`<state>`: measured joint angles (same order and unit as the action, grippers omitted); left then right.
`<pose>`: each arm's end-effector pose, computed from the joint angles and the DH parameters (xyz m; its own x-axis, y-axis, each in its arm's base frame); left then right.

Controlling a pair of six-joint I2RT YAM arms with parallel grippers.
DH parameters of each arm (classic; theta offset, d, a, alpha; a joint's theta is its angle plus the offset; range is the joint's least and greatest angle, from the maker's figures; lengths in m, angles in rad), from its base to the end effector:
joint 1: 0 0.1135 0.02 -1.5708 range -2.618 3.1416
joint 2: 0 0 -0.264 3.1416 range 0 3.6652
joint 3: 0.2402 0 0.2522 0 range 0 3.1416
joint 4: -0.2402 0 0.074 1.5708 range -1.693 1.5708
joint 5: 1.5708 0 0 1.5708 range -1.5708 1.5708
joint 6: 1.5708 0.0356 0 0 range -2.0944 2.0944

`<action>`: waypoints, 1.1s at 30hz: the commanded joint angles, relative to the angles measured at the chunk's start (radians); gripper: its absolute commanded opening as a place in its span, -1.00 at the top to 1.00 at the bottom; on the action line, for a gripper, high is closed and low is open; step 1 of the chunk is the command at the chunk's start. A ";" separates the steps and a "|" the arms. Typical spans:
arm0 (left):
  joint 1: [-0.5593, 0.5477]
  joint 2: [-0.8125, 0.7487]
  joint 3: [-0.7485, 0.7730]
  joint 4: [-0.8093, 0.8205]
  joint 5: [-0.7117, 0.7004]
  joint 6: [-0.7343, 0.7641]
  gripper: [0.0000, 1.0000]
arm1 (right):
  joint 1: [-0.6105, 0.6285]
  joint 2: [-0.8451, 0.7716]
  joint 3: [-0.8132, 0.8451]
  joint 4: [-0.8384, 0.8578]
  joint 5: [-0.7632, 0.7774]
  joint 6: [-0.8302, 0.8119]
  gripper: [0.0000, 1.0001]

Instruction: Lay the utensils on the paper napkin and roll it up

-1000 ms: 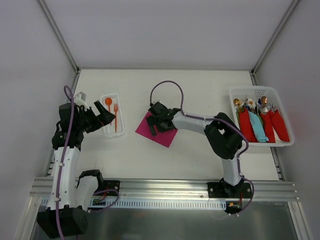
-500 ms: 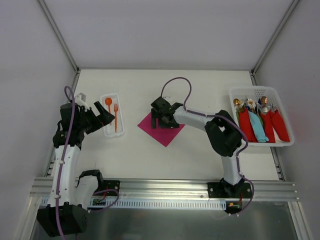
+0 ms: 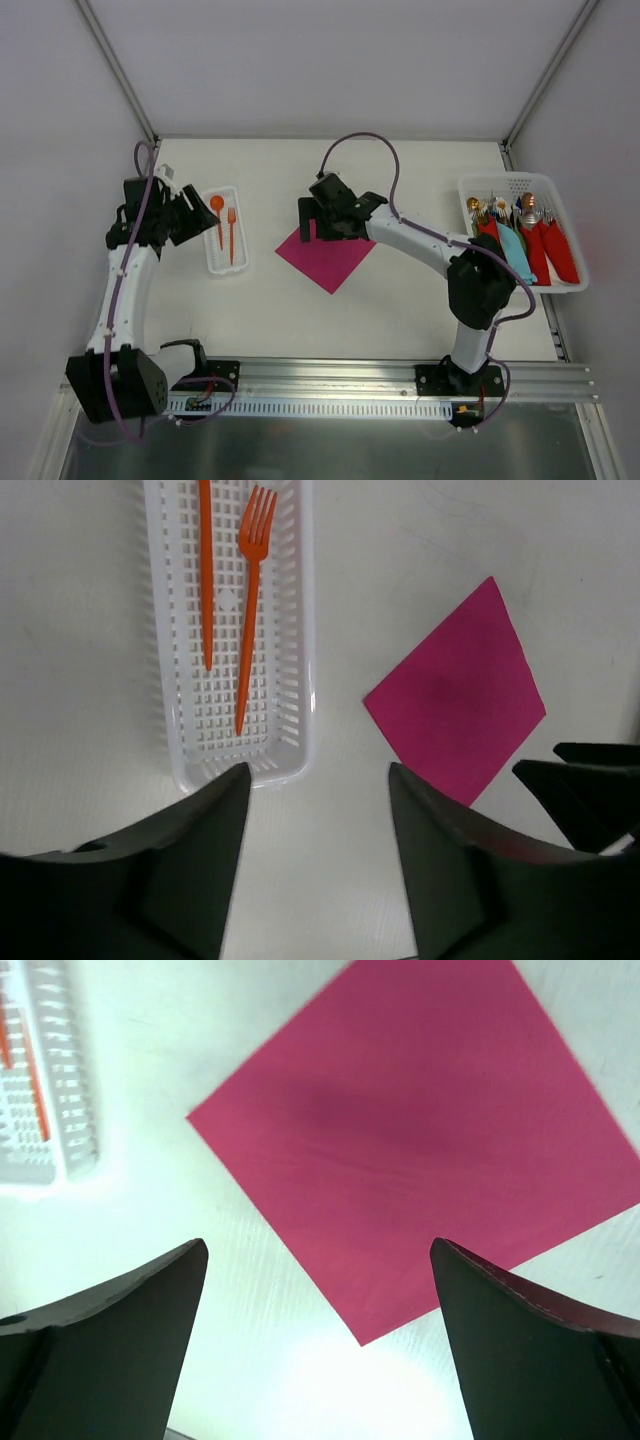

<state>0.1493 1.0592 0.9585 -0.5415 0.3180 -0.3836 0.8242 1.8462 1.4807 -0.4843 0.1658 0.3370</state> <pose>0.2260 0.0227 0.3142 -0.5890 -0.4481 -0.6725 -0.1231 0.8722 -0.4734 0.2855 0.2999 0.2541 -0.6964 -0.2724 -0.6640 -0.4447 0.8899 0.1013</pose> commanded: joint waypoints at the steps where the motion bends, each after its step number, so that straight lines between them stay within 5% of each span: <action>1: -0.008 0.210 0.165 -0.050 -0.037 0.061 0.01 | -0.023 -0.096 0.046 -0.013 -0.045 -0.184 -0.99; 2: -0.010 0.252 0.186 -0.061 -0.054 0.063 0.33 | -0.033 -0.105 0.038 -0.011 -0.055 -0.220 -0.98; 5: -0.019 0.370 0.246 -0.063 -0.091 0.064 0.67 | -0.089 -0.154 -0.017 -0.025 -0.191 -0.370 -0.98; 8: -0.043 0.475 0.310 -0.066 -0.108 0.080 0.74 | -0.146 -0.222 -0.114 -0.036 -0.265 -0.478 -0.98; 22: -0.143 0.775 0.414 -0.064 -0.269 0.111 0.56 | -0.437 -0.416 -0.316 -0.152 -0.416 -0.599 -0.98; 33: -0.194 0.878 0.480 -0.063 -0.287 0.153 0.37 | -0.491 -0.417 -0.330 -0.155 -0.446 -0.589 -0.98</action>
<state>-0.0395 1.9270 1.3975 -0.5880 0.0433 -0.2562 0.3481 1.4399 1.1503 -0.6216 -0.2543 -0.2440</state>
